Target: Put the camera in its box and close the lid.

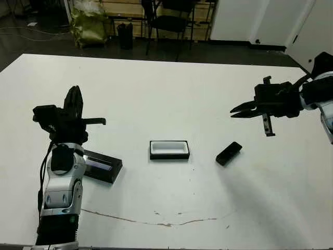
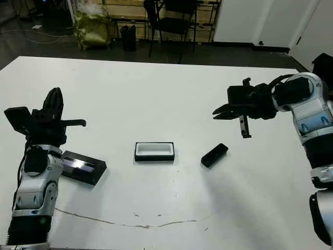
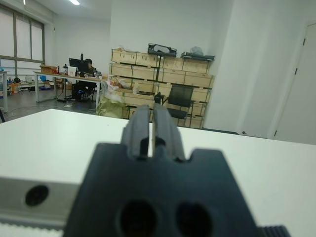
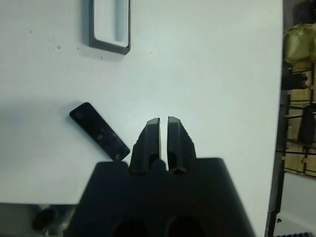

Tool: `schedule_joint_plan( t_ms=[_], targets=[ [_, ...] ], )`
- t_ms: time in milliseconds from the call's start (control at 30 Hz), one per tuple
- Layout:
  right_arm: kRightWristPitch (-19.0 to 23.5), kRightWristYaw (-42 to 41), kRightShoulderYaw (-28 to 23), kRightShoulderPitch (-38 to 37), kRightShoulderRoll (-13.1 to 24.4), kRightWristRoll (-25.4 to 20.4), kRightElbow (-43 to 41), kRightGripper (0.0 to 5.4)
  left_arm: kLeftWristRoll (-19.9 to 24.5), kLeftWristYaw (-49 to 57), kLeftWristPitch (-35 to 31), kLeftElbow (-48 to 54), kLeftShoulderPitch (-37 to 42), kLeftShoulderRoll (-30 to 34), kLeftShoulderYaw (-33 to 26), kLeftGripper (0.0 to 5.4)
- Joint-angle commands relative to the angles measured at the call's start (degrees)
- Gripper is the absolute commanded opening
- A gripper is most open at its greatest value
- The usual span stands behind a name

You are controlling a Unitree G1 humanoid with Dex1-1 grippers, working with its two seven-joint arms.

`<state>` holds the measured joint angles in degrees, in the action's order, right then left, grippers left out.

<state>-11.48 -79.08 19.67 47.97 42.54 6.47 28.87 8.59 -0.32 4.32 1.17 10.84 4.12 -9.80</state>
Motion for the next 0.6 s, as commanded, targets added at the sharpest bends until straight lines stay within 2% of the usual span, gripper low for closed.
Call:
schedule_joint_plan(
  t_ms=[33, 100, 233, 333, 500, 600],
  targets=[
    [-0.62, -3.14, 1.83, 1.85, -0.67, 1.11, 1.21, 0.0, 0.14, -0.36, -0.73, -0.64, -0.77, -0.01, 0.03, 0.01],
    [-0.28, -6.56, 2.49, 2.98, -0.78, 0.33, 1.37, 0.0, 0.27, -0.34, -0.68, -0.69, -0.76, -0.12, -0.05, 0.01],
    [4.03, -12.38, 5.23, 4.58, 1.37, 2.36, -4.07, 0.0, -0.54, 0.34, -1.1, -0.19, -0.91, -0.07, 0.13, 0.01],
    [2.93, -13.42, 8.05, 4.34, 2.19, 2.22, -2.75, 0.0, -0.63, 0.28, -1.06, -0.23, -0.99, 0.03, 0.1, 0.01],
    [3.53, -13.42, 15.69, 5.49, 3.77, -1.08, -1.17, 0.0, -0.43, 0.43, -1.24, 0.0, -1.02, -0.34, 0.2, 0.01],
    [4.79, -13.42, 18.17, 5.28, 3.91, -5.77, 0.21, 0.0, -0.36, 0.77, -2.06, 0.58, -1.19, -0.61, 0.31, 0.01]
  ],
)
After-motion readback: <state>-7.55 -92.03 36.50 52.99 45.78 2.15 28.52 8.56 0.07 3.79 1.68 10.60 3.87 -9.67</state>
